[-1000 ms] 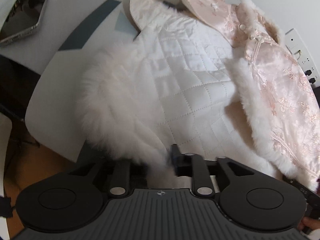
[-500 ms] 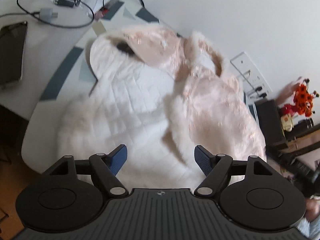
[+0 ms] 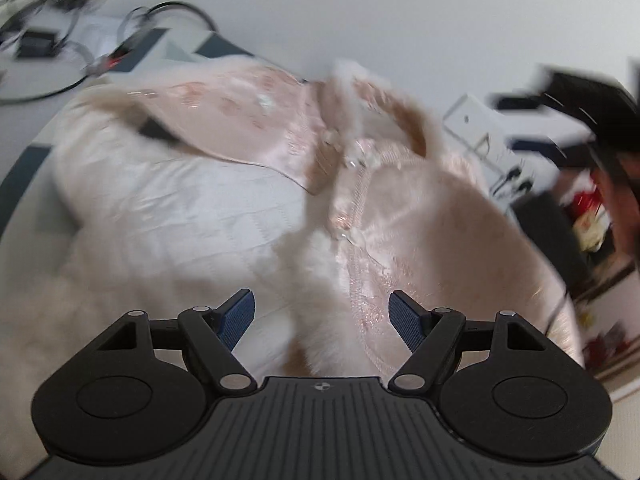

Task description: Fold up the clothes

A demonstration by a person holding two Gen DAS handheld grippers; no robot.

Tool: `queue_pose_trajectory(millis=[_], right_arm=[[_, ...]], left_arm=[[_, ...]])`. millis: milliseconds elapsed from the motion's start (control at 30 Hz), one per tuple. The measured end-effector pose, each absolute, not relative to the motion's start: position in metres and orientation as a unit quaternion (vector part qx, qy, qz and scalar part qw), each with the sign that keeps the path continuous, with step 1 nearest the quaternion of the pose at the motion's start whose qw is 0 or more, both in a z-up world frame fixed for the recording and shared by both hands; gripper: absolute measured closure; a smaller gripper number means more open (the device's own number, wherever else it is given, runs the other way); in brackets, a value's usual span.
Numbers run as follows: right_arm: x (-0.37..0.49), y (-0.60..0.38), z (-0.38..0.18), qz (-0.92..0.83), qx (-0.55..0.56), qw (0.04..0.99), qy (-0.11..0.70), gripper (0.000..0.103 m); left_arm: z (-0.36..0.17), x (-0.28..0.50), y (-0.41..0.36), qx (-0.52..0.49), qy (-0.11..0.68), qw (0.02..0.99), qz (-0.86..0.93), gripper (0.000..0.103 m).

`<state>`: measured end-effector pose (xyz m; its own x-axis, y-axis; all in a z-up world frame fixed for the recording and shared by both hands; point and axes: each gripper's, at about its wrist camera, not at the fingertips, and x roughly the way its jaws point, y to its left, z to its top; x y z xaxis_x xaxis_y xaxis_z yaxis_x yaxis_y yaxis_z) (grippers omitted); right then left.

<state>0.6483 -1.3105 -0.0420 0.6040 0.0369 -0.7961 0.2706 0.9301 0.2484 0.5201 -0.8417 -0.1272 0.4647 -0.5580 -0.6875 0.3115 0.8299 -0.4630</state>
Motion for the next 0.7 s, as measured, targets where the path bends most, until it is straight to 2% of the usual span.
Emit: queue_pose_trajectory(millis=[167, 200, 233, 267, 300, 333, 367, 400, 467, 567, 600, 667, 700], right_arm=[[0.709, -1.337, -0.121, -0.105, 0.202, 0.818, 0.528, 0.043], [0.711, -1.339, -0.134, -0.101, 0.209, 0.806, 0.545, 0.046], [0.714, -1.34, -0.143, -0.094, 0.204, 0.799, 0.557, 0.053], [0.716, -1.342, -0.147, -0.088, 0.19, 0.799, 0.563, 0.062], [0.718, -1.346, -0.149, -0.081, 0.181, 0.8, 0.566, 0.084], [0.721, -1.356, -0.146, -0.07, 0.185, 0.803, 0.561, 0.095], [0.724, -1.367, -0.142, -0.064, 0.194, 0.809, 0.552, 0.096], [0.728, -1.382, -0.132, -0.072, 0.213, 0.819, 0.528, 0.096], [0.733, -1.415, -0.112, -0.092, 0.26, 0.837, 0.472, 0.096], [0.729, -1.45, -0.1, -0.139, 0.325, 0.847, 0.397, 0.095], [0.727, -1.459, -0.098, -0.155, 0.344, 0.848, 0.373, 0.092], [0.722, -1.477, -0.095, -0.189, 0.377, 0.844, 0.332, 0.068], [0.718, -1.479, -0.097, -0.202, 0.379, 0.839, 0.334, 0.049]], left_arm=[[-0.147, 0.534, -0.878, -0.127, 0.49, 0.828, -0.242, 0.027], [-0.151, 0.538, -0.882, -0.133, 0.498, 0.822, -0.241, 0.028], [-0.153, 0.54, -0.885, -0.135, 0.506, 0.817, -0.241, 0.029], [-0.155, 0.542, -0.888, -0.135, 0.515, 0.811, -0.243, 0.035], [-0.156, 0.543, -0.889, -0.127, 0.519, 0.809, -0.244, 0.052], [-0.155, 0.543, -0.89, -0.115, 0.522, 0.809, -0.245, 0.062], [-0.155, 0.543, -0.892, -0.103, 0.524, 0.809, -0.247, 0.077], [-0.155, 0.542, -0.891, -0.097, 0.526, 0.807, -0.25, 0.081], [-0.155, 0.54, -0.89, -0.093, 0.528, 0.804, -0.258, 0.088], [-0.155, 0.537, -0.887, -0.086, 0.531, 0.799, -0.271, 0.09], [-0.155, 0.535, -0.887, -0.084, 0.532, 0.797, -0.275, 0.09], [-0.157, 0.533, -0.886, -0.084, 0.539, 0.789, -0.283, 0.09], [-0.158, 0.532, -0.885, -0.085, 0.539, 0.788, -0.287, 0.09]])
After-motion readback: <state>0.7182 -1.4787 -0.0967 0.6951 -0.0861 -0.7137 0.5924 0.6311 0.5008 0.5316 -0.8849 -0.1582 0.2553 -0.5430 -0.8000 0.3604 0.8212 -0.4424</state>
